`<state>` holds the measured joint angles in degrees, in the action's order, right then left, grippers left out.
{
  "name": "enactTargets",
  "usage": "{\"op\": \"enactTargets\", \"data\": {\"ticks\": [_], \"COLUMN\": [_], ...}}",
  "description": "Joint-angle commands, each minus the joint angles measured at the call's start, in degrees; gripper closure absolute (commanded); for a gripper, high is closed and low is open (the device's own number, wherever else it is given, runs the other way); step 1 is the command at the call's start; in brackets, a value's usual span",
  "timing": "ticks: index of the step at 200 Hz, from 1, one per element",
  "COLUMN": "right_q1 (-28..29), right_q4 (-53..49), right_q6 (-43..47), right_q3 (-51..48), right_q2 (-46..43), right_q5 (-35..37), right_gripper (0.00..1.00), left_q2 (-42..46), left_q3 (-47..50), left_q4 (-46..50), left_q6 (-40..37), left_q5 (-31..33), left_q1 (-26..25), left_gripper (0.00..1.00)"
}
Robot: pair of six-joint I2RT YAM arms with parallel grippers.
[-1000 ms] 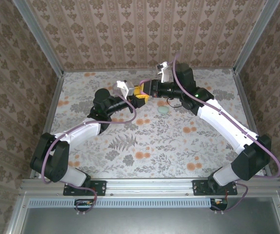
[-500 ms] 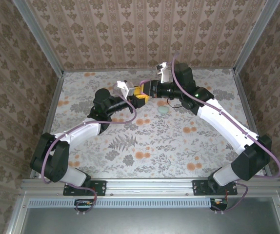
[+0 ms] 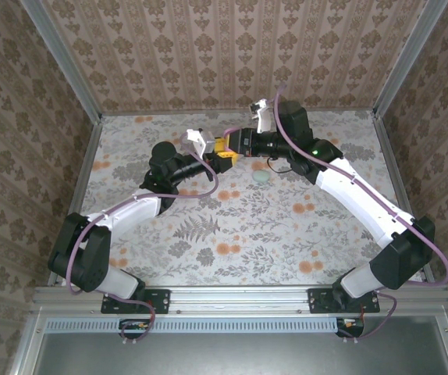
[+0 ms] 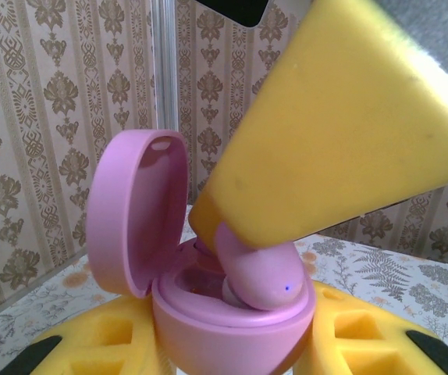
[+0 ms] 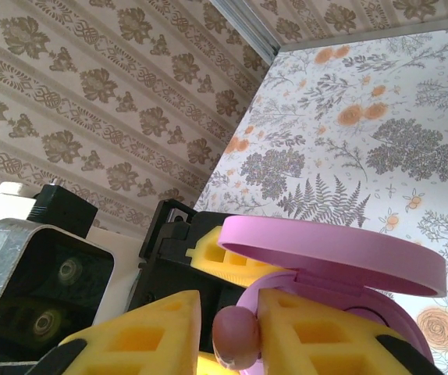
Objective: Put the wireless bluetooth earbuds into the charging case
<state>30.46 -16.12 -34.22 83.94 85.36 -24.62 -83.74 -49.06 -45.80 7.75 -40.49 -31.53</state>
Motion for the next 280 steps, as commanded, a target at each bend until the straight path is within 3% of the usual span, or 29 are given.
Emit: {"op": "enactTargets", "data": {"ticks": [1,280], "right_q1": [0.13,0.04], "right_q4": [-2.35,3.77], "right_q6": [1.06,-0.38], "right_q3": [1.66,-2.29], "right_q2": [-0.06,-4.95], "right_q5": [1.75,3.26], "right_gripper": [0.7,0.65], "left_q2": [1.65,1.25], "left_q3": [-1.96,-2.17], "left_q4": [-3.07,-2.8], "left_q6": [-0.36,-0.52], "left_q5": [0.05,0.39], "left_q1": [-0.46,-0.46], "left_gripper": [0.73,0.73]}}
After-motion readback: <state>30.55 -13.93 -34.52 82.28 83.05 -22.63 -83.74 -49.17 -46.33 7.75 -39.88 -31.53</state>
